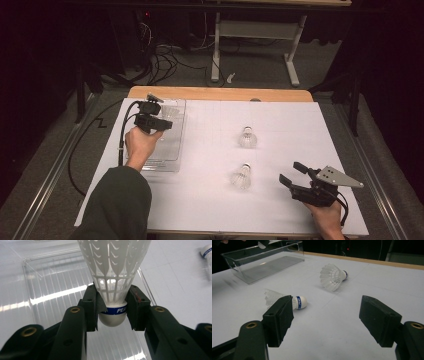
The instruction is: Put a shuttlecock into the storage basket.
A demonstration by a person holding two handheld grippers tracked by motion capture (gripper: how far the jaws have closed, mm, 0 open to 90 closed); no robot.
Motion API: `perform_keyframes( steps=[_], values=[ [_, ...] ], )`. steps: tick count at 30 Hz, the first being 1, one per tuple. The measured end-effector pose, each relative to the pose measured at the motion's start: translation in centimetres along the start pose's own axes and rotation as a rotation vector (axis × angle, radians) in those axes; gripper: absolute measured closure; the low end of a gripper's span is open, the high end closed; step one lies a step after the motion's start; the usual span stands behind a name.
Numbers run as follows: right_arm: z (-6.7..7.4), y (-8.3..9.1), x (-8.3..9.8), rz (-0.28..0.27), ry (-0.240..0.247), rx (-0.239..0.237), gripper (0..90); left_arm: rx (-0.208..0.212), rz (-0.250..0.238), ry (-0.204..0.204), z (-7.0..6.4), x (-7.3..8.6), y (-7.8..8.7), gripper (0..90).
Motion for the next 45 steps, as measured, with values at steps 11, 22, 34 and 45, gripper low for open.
perform_keyframes(
  steps=[11,22,34,45],
  values=[
    [0.0,-0.1,0.0,0.001,0.006,-0.002,27.7,-0.018,0.039,0.003,0.4,-0.1,-1.4,64.0],
    [0.0,-0.1,0.0,0.003,0.0,-0.005,27.7,-0.056,0.067,-0.021,0.3,-0.4,-3.0,63.1],
    [0.0,-0.1,0.1,0.005,0.0,-0.006,27.7,-0.087,0.086,0.0,1.0,-0.2,-4.5,55.7],
    [0.0,-0.1,0.0,0.005,0.002,-0.005,27.7,-0.079,0.062,-0.022,0.7,-0.1,-3.8,39.9]
  ],
)
Point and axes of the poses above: each handheld gripper's, and its own axes: y roughly backward along the jaws, x roughly out of its underside, z roughly to its left, the point moved 3 cm from there along -y, roughly forward along the jaws, and after that the axes turned 12 degrees about -z, right-handed, at the moved point
